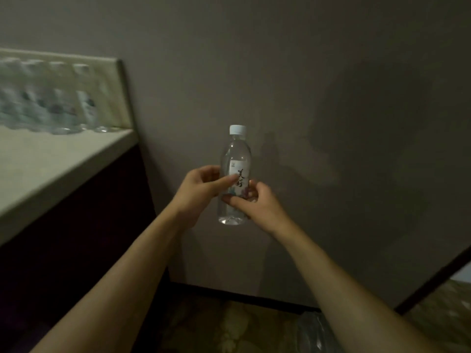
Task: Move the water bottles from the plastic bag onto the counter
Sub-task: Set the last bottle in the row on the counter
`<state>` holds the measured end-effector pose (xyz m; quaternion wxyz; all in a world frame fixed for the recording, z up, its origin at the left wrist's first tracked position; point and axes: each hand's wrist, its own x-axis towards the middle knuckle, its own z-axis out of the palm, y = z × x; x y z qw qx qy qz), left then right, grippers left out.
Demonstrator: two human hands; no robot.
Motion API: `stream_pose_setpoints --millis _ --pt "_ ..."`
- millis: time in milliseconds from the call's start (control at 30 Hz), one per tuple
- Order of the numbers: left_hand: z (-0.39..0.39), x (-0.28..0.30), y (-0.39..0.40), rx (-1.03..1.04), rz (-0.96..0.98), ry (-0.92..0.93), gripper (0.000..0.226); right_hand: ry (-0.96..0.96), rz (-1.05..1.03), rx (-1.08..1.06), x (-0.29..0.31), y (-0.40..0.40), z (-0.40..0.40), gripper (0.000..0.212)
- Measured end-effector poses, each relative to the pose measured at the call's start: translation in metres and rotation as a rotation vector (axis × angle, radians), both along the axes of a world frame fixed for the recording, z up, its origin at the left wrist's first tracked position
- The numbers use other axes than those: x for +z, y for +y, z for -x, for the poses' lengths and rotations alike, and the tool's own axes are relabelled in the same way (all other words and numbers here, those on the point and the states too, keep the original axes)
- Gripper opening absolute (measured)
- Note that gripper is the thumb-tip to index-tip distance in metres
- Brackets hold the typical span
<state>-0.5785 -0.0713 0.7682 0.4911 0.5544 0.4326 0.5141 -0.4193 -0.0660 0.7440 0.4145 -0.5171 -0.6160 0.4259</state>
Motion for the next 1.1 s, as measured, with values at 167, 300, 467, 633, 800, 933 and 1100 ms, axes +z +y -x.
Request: stream_pose_setpoints --millis 167,300,467,633,800,933,1100 --pt "0.102 0.029 -0.039 0.148 -0.12 0.069 0.031 0.004 -0.126 0.018 0.023 -0.019 0.111 0.054" --pt "0.17 0.041 -0.067 0.248 -0.154 0.185 0.054 -0.039 -0.213 -0.005 0.035 -0.04 0.188 0.05" --pt "0.24 0.048 -0.085 0.406 -0.149 0.3 0.067 -0.104 -0.248 0.041 0.04 -0.056 0.259 0.056" --pt "0.286 0.045 -0.088 0.481 -0.131 0.288 0.037 -0.129 -0.276 0.085 0.043 -0.052 0.309 0.064" --pt "0.332 0.047 -0.071 0.521 -0.124 0.266 0.024 -0.19 -0.296 0.103 0.049 -0.025 0.357 0.057" --pt "0.357 0.047 -0.037 0.54 -0.131 0.243 0.023 -0.201 -0.295 0.098 0.049 0.01 0.386 0.061" --pt "0.383 0.043 0.018 0.542 -0.1 0.273 0.041 -0.206 -0.271 0.083 0.046 0.062 0.413 0.053"
